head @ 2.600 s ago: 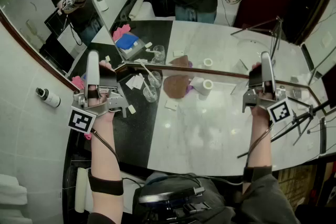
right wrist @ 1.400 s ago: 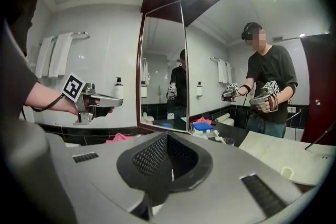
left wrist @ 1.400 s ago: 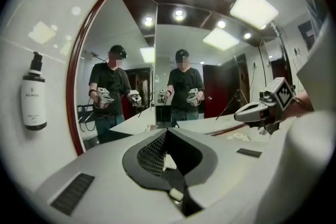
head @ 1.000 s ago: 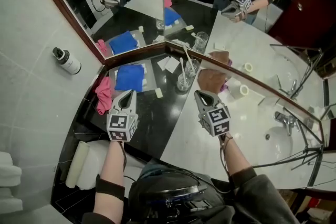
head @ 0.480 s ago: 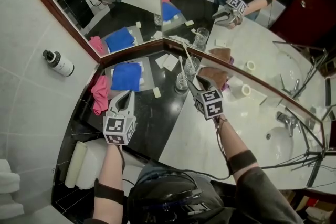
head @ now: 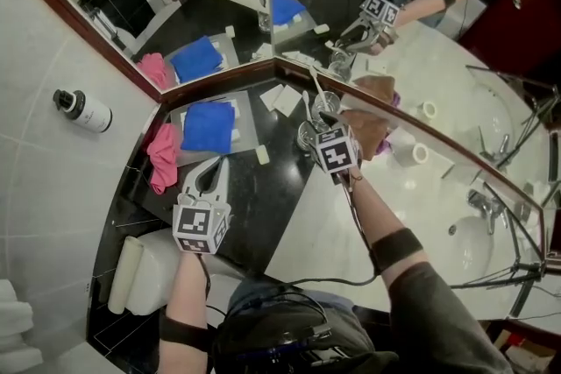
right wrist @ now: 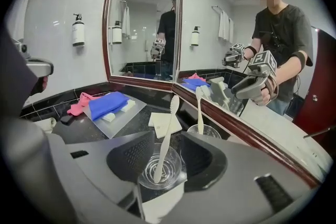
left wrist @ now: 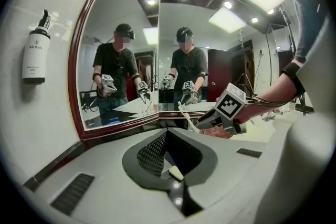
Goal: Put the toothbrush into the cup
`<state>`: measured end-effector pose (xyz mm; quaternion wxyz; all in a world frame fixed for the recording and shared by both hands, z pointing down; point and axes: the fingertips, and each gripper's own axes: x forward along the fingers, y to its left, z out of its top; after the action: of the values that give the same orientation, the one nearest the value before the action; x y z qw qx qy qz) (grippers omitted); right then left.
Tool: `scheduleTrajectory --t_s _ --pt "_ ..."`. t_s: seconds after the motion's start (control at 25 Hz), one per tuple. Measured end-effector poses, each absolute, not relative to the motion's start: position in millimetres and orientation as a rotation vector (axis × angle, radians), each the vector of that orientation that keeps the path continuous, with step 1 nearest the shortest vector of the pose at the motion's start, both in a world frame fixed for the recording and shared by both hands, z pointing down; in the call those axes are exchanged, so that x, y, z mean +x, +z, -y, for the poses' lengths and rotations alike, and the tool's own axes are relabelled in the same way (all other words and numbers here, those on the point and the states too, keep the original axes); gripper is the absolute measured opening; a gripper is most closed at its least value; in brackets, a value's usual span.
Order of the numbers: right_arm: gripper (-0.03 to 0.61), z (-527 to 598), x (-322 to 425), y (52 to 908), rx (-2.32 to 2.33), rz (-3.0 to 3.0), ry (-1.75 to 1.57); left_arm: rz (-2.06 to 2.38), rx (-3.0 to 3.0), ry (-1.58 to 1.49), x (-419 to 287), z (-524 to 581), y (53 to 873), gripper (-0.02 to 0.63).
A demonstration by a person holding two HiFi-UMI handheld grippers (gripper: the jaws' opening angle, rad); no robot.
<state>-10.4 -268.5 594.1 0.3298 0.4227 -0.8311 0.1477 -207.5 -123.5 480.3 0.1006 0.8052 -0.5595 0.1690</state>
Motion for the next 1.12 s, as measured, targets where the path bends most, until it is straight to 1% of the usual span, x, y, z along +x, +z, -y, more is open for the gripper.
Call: scheduleTrajectory --t_s 0.56,0.6,0.64,0.72,0.76,0.84,1.12 --pt "0.178 292 -19 623 1.103 2.112 0.442 1.64 2.36 0.505 -212 125 494 0.0" --pt "0.168 292 -20 625 1.096 2.111 0.449 1.639 2.359 0.505 -213 125 495 0.0" --pt "0.146 291 -21 626 1.093 2.11 0.454 1.639 2.357 0.507 -213 125 496 0.0" --pt "0.08 291 -22 626 1.096 2.11 0.457 1.64 2.353 0.51 -215 124 497 0.0" --pt "0.069 291 -24 625 1.095 2.112 0.459 1.641 2.351 0.511 -215 124 497 0.0" --pt "0.057 291 -28 623 1.085 2.118 0.447 1.642 2.35 0.512 -216 123 497 0.0" --pt "0.052 289 -29 619 1.089 2.129 0.427 1.64 2.355 0.517 -214 120 498 0.0"
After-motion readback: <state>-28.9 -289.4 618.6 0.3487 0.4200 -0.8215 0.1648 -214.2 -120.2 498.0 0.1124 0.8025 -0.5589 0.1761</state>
